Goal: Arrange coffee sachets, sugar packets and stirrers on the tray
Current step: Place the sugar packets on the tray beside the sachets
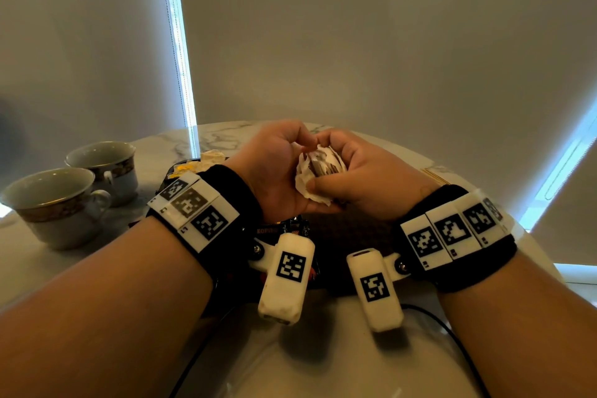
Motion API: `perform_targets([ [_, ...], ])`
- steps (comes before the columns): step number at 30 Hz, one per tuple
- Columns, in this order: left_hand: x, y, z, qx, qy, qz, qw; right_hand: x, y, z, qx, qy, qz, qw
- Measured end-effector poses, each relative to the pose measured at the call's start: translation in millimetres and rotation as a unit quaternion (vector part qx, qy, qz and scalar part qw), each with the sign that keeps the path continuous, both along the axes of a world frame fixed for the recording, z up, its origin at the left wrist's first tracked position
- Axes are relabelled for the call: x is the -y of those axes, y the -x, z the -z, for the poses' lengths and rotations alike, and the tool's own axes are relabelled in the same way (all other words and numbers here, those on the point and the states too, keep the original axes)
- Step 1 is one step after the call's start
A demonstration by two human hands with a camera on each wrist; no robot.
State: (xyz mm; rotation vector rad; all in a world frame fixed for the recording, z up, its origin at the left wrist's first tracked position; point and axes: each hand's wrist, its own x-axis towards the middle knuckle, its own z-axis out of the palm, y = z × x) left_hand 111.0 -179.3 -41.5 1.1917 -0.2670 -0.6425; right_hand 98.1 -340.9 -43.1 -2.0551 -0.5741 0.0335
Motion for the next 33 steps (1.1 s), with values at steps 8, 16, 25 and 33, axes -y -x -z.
perform_targets([
  [8,-1,0,-2,-0.009,-0.013,-0.023,1.000,-1,5,-2,-0.004,0.007,-0.029,1.000],
  [16,5,3,0,0.008,-0.014,-0.033,0.999,0,-1,3,0.013,0.013,0.001,1.000],
  [25,9,4,6,0.047,0.010,-0.025,0.999,-2,1,-1,0.039,0.020,-0.029,0.999],
  [33,3,2,3,0.057,0.099,-0.133,0.985,0,-19,4,0.028,-0.190,0.119,0.974],
])
